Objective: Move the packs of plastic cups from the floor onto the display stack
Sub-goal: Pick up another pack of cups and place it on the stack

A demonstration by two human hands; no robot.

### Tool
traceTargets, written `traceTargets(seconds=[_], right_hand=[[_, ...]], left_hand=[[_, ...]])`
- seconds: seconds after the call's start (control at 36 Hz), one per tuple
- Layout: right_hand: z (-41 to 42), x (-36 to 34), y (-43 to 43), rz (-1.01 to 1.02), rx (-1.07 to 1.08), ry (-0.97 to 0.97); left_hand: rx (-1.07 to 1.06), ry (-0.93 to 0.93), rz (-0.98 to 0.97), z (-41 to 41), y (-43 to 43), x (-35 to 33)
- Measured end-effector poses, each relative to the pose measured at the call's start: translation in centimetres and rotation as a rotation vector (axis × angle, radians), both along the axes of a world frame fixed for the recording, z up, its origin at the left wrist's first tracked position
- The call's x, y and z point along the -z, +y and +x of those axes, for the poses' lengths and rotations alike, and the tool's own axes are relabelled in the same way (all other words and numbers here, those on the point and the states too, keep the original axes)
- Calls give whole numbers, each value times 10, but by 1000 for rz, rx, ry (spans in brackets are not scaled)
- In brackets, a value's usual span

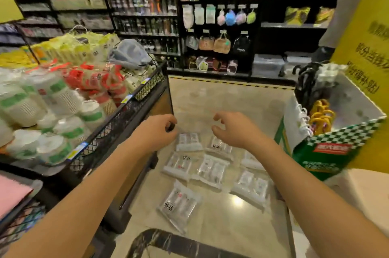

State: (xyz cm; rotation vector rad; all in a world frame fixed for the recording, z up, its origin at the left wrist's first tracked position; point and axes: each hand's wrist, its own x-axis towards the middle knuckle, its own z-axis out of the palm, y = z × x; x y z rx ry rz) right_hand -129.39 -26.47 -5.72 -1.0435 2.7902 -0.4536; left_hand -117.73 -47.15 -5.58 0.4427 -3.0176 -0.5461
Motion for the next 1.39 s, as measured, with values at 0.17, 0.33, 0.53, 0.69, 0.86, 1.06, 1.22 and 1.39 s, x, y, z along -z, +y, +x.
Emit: traceTargets(seconds=[0.17, 0.33, 0.53, 0.69, 0.86, 1.06, 1.22, 1.39], right_hand=[[-36, 16, 30, -13, 37, 3], [-65, 37, 23, -10, 71, -36], [-99, 64, -24, -21, 84, -58], [-137, 110, -91, -34, 159, -108], [-172, 196, -165, -111, 368, -211], [-184, 319, -213, -180, 623, -343], [-171, 458, -231, -220, 717, -463], [-155, 616, -248, -187, 724, -610]], left_hand=[[-21, -16, 19, -36, 27, 11], [-18, -82, -11, -63, 22, 24], [-2, -91, 20, -104, -30, 47], [73, -100, 33, -160, -105, 93], [169, -143, 127, -221, -188, 176], [275, -253, 212, -279, -256, 305], [243, -343, 320, -293, -288, 447], [254, -344, 434, -278, -306, 601]])
